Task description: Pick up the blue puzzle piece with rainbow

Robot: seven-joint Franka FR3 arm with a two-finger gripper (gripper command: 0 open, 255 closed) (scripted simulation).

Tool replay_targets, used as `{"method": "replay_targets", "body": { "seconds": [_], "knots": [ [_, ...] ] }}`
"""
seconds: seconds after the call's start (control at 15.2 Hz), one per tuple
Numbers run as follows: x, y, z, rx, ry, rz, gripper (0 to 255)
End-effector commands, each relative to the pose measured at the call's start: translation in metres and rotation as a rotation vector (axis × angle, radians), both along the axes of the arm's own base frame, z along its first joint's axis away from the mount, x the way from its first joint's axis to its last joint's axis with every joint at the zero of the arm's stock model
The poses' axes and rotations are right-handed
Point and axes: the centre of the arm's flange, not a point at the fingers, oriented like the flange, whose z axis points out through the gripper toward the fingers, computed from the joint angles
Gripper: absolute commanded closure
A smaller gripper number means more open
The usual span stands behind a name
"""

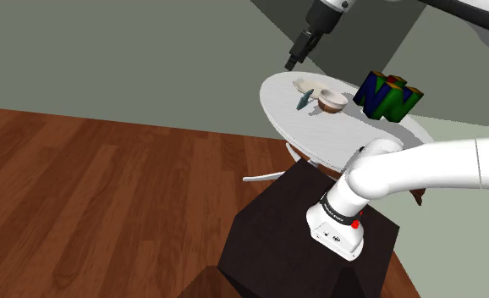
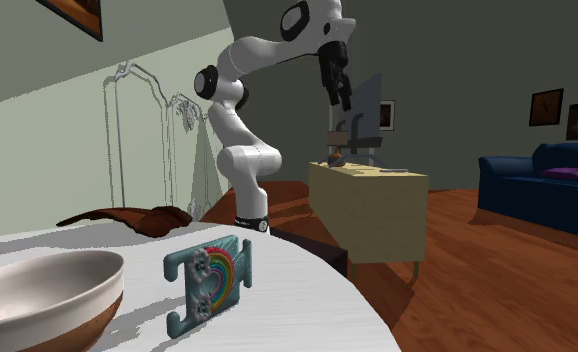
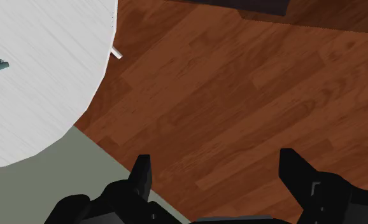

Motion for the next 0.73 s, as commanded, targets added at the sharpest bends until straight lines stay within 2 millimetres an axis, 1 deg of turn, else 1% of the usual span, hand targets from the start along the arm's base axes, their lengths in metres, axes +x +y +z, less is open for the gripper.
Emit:
{"method": "replay_targets", "body": {
  "seconds": [0.0, 0.33, 0.66],
  "knots": [
    [0.000, 0.000, 0.000, 0.000, 0.000, 0.000, 0],
    [-0.020, -0.053, -0.033, -0.028, 0.018, 0.188, 0],
    [-0.029, -0.110, -0.064, -0.056, 0.037, 0.376, 0]
  ]
}}
